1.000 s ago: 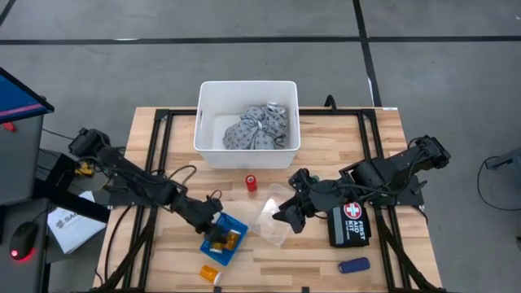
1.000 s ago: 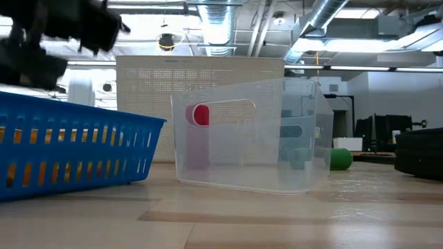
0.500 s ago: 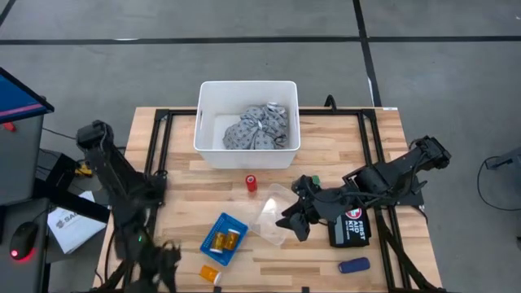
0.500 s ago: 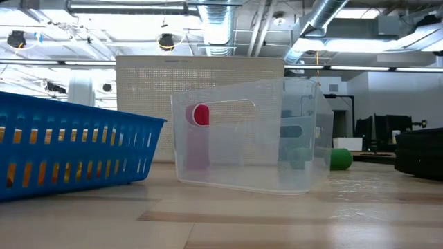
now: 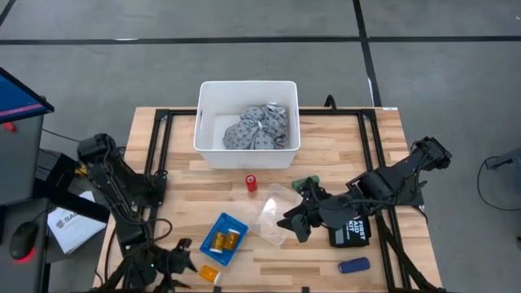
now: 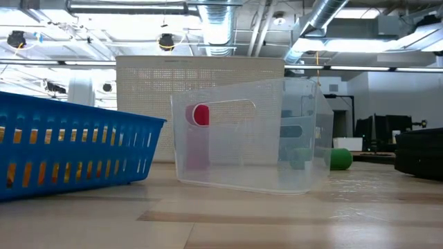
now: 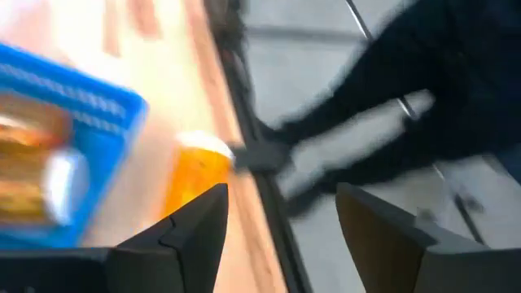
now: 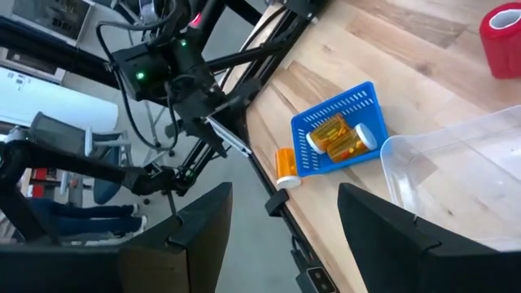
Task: Pick & Place Medicine items
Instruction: Put the yellow bottle into the blue bin
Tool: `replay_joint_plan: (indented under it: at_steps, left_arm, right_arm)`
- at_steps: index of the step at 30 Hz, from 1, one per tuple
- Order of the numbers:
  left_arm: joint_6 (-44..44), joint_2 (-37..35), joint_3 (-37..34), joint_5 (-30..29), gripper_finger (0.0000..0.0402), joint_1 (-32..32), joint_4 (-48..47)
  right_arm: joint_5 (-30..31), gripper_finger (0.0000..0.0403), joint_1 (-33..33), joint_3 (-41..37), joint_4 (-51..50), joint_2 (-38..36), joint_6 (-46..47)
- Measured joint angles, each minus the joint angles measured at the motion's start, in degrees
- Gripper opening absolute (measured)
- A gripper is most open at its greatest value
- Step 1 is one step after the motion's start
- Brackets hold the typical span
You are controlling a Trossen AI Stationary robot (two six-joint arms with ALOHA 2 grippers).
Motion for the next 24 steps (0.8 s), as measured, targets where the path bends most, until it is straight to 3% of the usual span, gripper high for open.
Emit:
replay_joint_plan:
  at_steps: [2, 8, 13, 24]
  left_arm:
    - [0.0, 0.1, -0.1, -3.1, 0.0225, 0.0, 0.4]
    - [0.0, 4.6, -0.2, -3.8, 0.0222, -0.1, 0.7]
    - [0.9, 8.6, -0.2, -7.9, 0.0223, -0.1, 1.0]
    - [-0.3, 15.1, -0.2, -8.3, 0.0250, -0.1, 1.3]
  right_arm:
    - [0.0, 0.0221, -0.5, 0.0, 0.0, 0.0, 0.0]
    - [0.0, 0.0221, -1.6, 0.0, 0.0, 0.0, 0.0]
    - [-0.1, 0.0221, -1.7, 0.0, -0.1, 0.0, 0.7]
    - [-1.6, 0.0221, -1.5, 0.0, -3.0, 0.0, 3.5]
